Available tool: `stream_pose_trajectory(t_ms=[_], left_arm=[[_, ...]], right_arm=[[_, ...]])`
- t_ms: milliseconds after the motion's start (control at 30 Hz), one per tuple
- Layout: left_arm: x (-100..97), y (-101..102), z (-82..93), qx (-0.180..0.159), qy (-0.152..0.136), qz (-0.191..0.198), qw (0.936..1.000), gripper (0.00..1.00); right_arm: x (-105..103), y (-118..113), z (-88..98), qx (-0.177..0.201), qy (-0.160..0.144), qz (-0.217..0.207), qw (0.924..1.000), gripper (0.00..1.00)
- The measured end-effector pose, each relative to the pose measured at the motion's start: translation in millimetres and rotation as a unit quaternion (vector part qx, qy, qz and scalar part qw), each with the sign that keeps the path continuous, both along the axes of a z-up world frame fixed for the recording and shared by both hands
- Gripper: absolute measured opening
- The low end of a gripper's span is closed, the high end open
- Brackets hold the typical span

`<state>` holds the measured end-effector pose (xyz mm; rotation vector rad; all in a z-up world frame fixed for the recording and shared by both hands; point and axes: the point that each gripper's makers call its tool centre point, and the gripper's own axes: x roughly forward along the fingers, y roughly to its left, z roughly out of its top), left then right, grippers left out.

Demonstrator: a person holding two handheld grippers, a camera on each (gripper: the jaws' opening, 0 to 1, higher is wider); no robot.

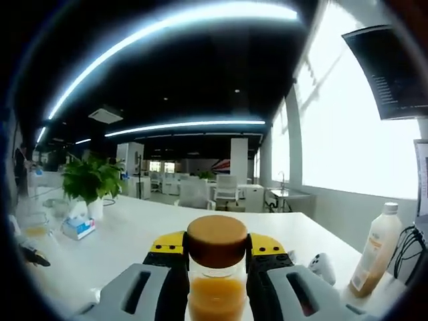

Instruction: Open the Petri dish lid, place the lid on the table, pour the liquid culture medium into the Petri dish, pick up the Petri dish lid from the table, and close the Petri dish

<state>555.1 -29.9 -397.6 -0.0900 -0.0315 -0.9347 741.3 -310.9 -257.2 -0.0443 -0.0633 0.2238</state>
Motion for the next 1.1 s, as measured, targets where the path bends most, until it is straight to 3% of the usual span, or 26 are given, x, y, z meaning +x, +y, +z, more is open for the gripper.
stream_pose_trajectory(t_ms=[400,800,1100], left_arm=[[-0.4,0.3,0.7,-0.001,-0.001,0.0,1.0,0.61],[-1.1,1.4,3.1,-0.008,0.0,-0.001,1.0,0.6],[-2.3,0.3,1.8,-0.005,0.0,-0.003,1.0,0.59]], right_arm=[[-8.7,0.1,13.8,0.002,-0.014,0.0,0.9999,0.28],[-45.9,8.8,24.1,0.013,-0.035,0.022,0.9991,0.28],[-59.5,5.4,7.1,0.035,-0.023,0.018,0.9989,0.28]])
